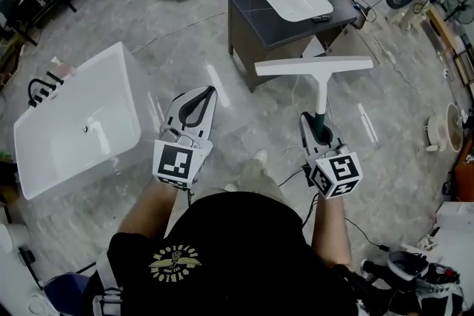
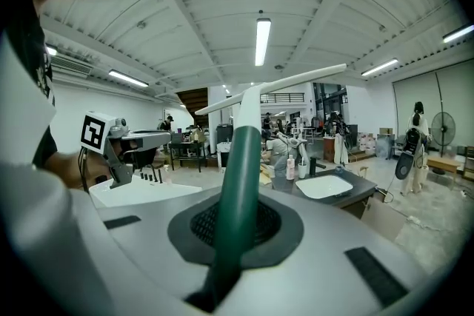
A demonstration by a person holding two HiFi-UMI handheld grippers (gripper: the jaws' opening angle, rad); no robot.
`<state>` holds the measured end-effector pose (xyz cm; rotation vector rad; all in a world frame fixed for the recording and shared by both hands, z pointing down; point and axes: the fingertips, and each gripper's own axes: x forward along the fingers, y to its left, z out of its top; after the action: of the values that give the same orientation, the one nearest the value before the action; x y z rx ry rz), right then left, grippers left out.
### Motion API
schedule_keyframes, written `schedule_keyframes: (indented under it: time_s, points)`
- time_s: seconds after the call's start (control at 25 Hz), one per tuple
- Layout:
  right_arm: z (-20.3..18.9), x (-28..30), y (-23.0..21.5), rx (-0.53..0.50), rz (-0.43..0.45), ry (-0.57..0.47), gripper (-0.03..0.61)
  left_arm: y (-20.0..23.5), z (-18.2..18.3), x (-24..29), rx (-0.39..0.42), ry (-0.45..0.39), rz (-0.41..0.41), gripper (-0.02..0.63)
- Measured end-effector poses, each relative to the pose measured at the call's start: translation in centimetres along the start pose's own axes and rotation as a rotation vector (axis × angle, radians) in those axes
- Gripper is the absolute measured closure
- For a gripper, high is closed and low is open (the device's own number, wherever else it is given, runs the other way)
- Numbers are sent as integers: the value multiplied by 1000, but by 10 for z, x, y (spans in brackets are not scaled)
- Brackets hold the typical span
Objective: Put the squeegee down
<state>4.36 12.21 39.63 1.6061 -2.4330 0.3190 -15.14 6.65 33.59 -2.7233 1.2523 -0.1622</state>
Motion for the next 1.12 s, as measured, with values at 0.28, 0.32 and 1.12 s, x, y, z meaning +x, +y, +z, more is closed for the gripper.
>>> schedule_keyframes:
  time_s: [0.28, 0.32, 1.12]
  points:
    - [11, 32, -42, 4, 16, 11, 551, 8, 2, 56, 1, -11, 10, 591]
    - [13, 37, -48, 5, 22, 14, 551, 10, 2, 64, -5, -9, 12, 591]
    - [34, 129, -171, -14, 179, 43, 551, 19, 4, 226, 0, 17, 86, 591]
